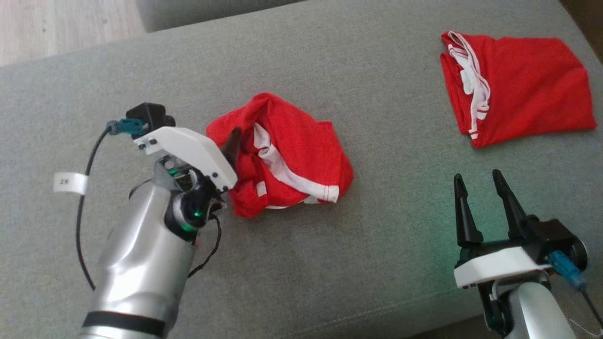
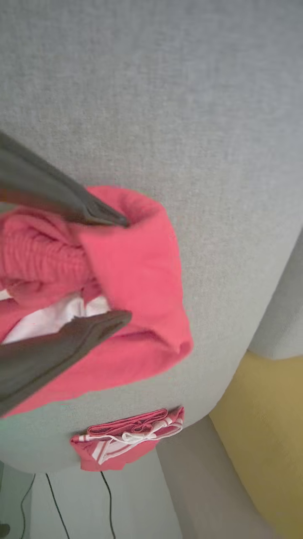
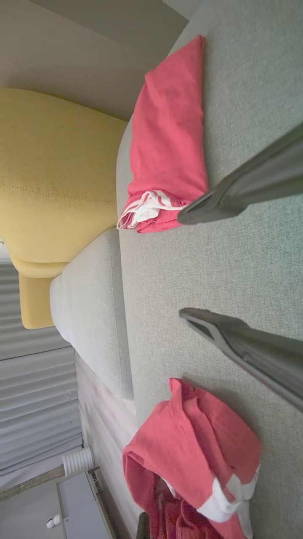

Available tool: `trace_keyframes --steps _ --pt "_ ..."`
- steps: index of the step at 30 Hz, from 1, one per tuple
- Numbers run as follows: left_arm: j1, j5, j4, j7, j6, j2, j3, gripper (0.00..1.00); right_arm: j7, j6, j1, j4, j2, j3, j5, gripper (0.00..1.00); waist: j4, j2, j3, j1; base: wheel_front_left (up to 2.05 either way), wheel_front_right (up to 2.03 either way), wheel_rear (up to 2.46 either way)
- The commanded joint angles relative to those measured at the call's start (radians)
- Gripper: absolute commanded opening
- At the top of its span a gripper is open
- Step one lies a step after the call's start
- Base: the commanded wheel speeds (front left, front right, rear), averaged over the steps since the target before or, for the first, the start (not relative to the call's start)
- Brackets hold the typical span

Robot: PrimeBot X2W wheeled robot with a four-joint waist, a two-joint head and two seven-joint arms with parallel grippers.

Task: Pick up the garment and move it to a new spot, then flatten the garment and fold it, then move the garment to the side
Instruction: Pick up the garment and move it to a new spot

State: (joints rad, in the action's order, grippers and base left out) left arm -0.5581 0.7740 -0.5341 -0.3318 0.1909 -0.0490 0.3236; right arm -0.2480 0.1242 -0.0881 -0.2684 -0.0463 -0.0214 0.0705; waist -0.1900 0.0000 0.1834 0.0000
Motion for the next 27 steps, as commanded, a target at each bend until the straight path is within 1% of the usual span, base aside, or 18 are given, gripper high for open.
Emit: trace_keyframes --steps 1,2,4,8,14,17,18,24,27 --pt "-0.059 -0.043 0.026 0.057 -0.039 -0.027 0.0 1.0 -0.014 0.007 0.0 0.029 -0.004 -0.015 0.001 1.0 0.006 0.0 -0.007 0.0 0.0 0.0 0.0" --pt "-0.063 -0.069 0.027 0.097 -0.061 -0.035 0.016 1.0 -0.014 0.007 0.004 0.028 -0.004 -0.01 0.0 1.0 0.011 0.0 -0.011 0.0 0.0 0.0 0.0" --pt "-0.063 -0.12 0.027 0.165 -0.079 -0.046 0.048 1.0 -0.014 0.007 0.008 0.029 -0.004 0.0 -0.003 1.0 0.027 0.0 -0.017 0.0 0.0 0.0 0.0" --pt "-0.039 -0.23 0.054 0.285 -0.081 -0.063 0.121 1.0 -0.014 0.007 0.018 0.034 -0.004 0.015 -0.014 1.0 0.065 0.0 -0.041 0.0 0.0 0.0 0.0" --pt "0.078 -0.291 0.143 0.37 -0.039 -0.072 0.171 1.0 -0.014 0.007 0.047 0.055 -0.004 0.049 -0.052 1.0 0.135 0.0 -0.088 0.0 0.0 0.0 0.0" --pt "0.158 -0.295 0.193 0.403 -0.011 -0.081 0.171 1.0 -0.014 0.007 0.066 0.061 -0.004 0.071 -0.07 1.0 0.173 0.0 -0.116 0.0 0.0 0.0 0.0" --pt "0.158 -0.295 0.193 0.403 -0.011 -0.081 0.171 1.0 -0.014 0.007 0.066 0.061 -0.004 0.071 -0.07 1.0 0.173 0.0 -0.116 0.0 0.0 0.0 0.0" --pt "0.317 -0.318 0.275 0.485 0.048 -0.105 0.175 1.0 -0.014 0.007 0.106 0.071 -0.004 0.12 -0.097 1.0 0.24 0.0 -0.154 0.0 0.0 0.0 0.0" --pt "0.387 -0.337 0.296 0.528 0.075 -0.122 0.175 1.0 -0.014 0.007 0.124 0.073 -0.004 0.136 -0.107 1.0 0.261 0.0 -0.17 0.0 0.0 0.0 0.0"
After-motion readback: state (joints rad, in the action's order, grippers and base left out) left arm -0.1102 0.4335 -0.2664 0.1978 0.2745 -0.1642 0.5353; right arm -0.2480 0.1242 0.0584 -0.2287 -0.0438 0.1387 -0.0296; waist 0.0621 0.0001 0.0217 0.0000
